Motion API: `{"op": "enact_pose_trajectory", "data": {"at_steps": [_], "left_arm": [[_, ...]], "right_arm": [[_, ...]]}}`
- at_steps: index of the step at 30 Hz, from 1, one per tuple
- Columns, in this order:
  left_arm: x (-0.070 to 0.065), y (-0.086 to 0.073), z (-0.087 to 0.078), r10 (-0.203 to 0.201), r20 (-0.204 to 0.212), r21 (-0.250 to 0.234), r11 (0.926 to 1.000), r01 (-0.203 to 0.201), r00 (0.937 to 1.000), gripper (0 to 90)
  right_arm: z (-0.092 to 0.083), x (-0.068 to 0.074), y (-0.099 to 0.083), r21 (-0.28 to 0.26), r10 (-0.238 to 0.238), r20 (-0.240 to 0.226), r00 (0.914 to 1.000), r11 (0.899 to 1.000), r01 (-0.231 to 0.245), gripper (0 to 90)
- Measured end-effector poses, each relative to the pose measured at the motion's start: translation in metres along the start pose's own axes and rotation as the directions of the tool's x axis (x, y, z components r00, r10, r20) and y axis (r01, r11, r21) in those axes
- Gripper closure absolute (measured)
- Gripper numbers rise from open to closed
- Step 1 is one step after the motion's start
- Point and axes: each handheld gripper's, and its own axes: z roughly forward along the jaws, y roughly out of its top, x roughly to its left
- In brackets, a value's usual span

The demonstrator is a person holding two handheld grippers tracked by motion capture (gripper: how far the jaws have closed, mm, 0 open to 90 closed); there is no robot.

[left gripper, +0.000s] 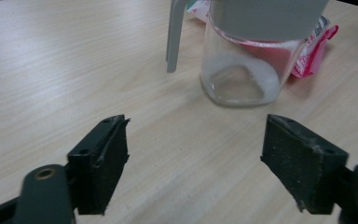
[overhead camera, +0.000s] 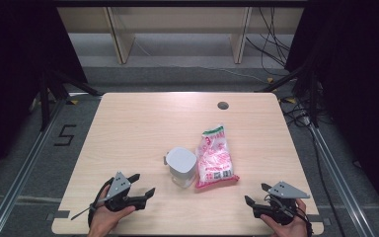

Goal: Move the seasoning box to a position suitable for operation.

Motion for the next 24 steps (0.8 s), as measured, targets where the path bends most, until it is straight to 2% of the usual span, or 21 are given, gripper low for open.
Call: {"op": "enact_pose_trajectory", "data": {"at_steps": [1, 4, 6, 7, 10, 11, 12, 13, 14, 17, 20, 21, 23, 24], "left_arm": [[0.001, 0.003, 0.003, 0.004, 0.008, 0.003, 1.0000, -0.004, 1.0000, 31.1], [0.007, 0.010, 0.013, 0.025, -0.012, 0.011, 0.9996, -0.025, 0.9996, 33.4], [0.011, 0.015, 0.019, 0.021, -0.007, 0.007, 0.9998, -0.021, 0.9998, 35.4], [0.016, 0.019, 0.026, 0.001, 0.007, 0.004, 1.0000, -0.001, 1.0000, 39.7], [0.018, 0.023, 0.033, -0.009, -0.002, 0.021, 0.9997, 0.009, 1.0000, 41.9], [0.019, 0.025, 0.036, 0.006, 0.007, 0.024, 0.9997, -0.006, 1.0000, 41.9], [0.019, 0.026, 0.040, 0.008, 0.015, 0.013, 0.9999, -0.008, 0.9998, 43.3], [0.018, 0.031, 0.045, 0.047, 0.028, 0.017, 0.9987, -0.047, 0.9985, 45.3], [0.018, 0.033, 0.048, 0.069, 0.026, 0.023, 0.9973, -0.070, 0.9973, 46.4], [0.020, 0.037, 0.053, 0.075, 0.018, 0.030, 0.9967, -0.076, 0.9970, 49.1], [0.022, 0.039, 0.060, 0.080, 0.029, 0.027, 0.9964, -0.080, 0.9964, 52.0], [0.022, 0.040, 0.062, 0.085, 0.028, 0.026, 0.9960, -0.085, 0.9960, 54.0], [0.023, 0.042, 0.066, 0.084, 0.039, 0.024, 0.9961, -0.085, 0.9957, 56.3], [0.024, 0.043, 0.068, 0.089, 0.035, 0.019, 0.9958, -0.090, 0.9954, 57.1]], "right_arm": [[0.000, -0.001, 0.000, -0.001, -0.005, -0.001, 1.0000, 1.000, 0.005, 25.0], [0.000, -0.001, 0.000, -0.006, -0.008, 0.002, 1.0000, 1.000, 0.008, 25.0], [0.000, -0.001, 0.000, -0.005, -0.009, 0.000, 1.0000, 1.000, 0.009, 25.0], [0.000, -0.001, 0.000, -0.003, -0.014, -0.002, 0.9999, 1.000, 0.014, 25.0], [0.001, -0.001, 0.000, 0.000, -0.005, -0.006, 1.0000, 1.000, 0.005, 25.0], [0.001, -0.001, 0.000, 0.000, -0.005, -0.006, 1.0000, 1.000, 0.005, 25.0], [0.000, -0.001, 0.000, -0.004, -0.016, 0.015, 0.9998, 1.000, 0.016, 25.0], [0.000, 0.002, -0.001, -0.003, 0.026, 0.004, 0.9997, 1.000, -0.026, 25.0], [0.000, -0.002, 0.000, -0.007, -0.003, -0.005, 1.0000, 1.000, 0.003, 25.0], [0.000, -0.001, 0.000, 0.002, -0.002, 0.003, 1.0000, 1.000, 0.002, 25.0], [0.000, 0.000, 0.000, 0.003, -0.002, 0.001, 1.0000, 1.000, 0.002, 25.0], [0.001, 0.003, -0.001, 0.004, 0.028, 0.003, 0.9996, 1.000, -0.028, 25.0], [0.001, -0.001, 0.000, 0.008, -0.006, -0.004, 1.0000, 1.000, 0.006, 25.0], [0.002, 0.000, 0.000, 0.005, -0.002, -0.018, 0.9998, 1.000, 0.003, 24.7]]}}
